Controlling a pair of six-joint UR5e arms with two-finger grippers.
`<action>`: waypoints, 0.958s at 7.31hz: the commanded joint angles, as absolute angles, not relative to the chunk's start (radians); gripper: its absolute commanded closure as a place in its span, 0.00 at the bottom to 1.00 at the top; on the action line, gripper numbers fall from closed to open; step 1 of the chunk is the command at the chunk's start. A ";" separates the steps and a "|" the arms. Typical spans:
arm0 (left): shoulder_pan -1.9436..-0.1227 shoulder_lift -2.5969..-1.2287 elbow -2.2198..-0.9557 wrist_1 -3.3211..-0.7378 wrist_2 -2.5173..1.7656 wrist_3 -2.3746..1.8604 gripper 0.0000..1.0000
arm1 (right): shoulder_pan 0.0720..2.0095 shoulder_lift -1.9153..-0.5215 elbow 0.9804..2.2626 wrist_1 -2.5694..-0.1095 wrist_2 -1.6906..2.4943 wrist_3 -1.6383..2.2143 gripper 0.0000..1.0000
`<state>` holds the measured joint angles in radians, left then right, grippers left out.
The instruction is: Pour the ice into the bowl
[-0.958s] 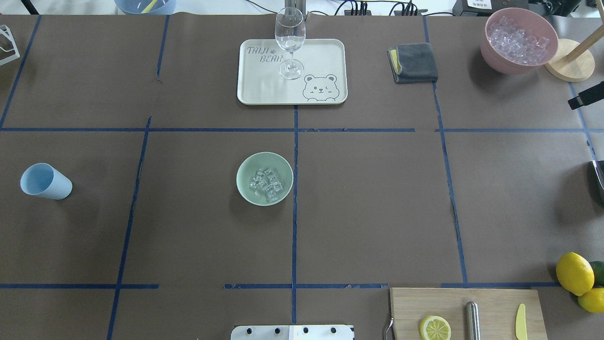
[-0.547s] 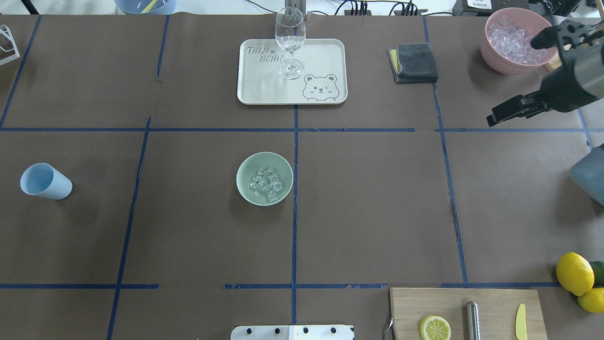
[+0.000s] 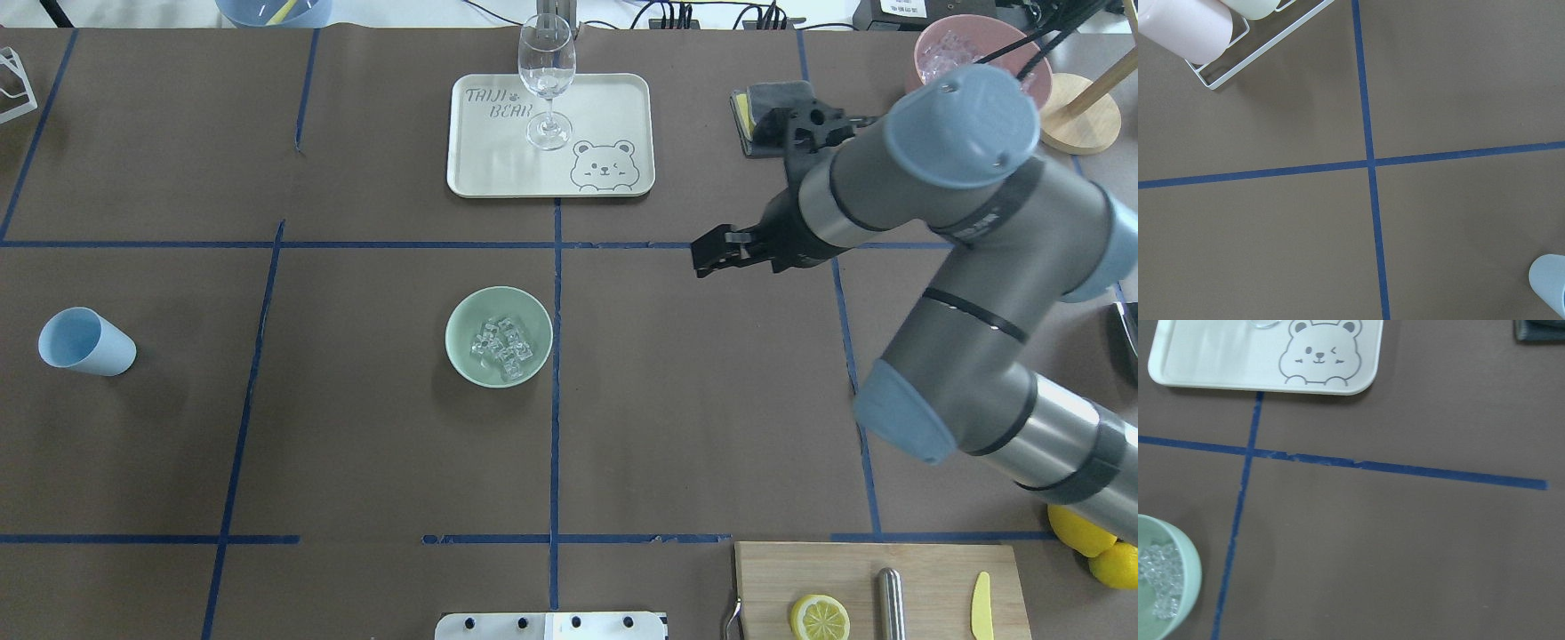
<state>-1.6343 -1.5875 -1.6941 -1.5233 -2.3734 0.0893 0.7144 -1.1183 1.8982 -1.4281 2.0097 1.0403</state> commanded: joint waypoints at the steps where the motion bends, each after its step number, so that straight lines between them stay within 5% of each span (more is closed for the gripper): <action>1: -1.634 -1.586 -1.701 -1.535 -2.376 0.092 0.00 | 0.600 -0.930 1.757 -1.480 1.855 1.197 0.00; 3: -1.634 -1.589 -1.700 -1.539 -2.378 0.095 0.00 | 0.539 -0.742 1.526 -1.479 1.784 1.276 0.00; 7: -1.632 -1.589 -1.694 -1.546 -2.381 0.095 0.00 | 0.467 -0.723 1.454 -1.476 1.711 1.276 0.01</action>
<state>-1.6323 -1.5891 -1.6954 -1.5449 -2.3805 0.0951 0.4879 -0.7264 1.4678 -1.4763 1.7329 1.2757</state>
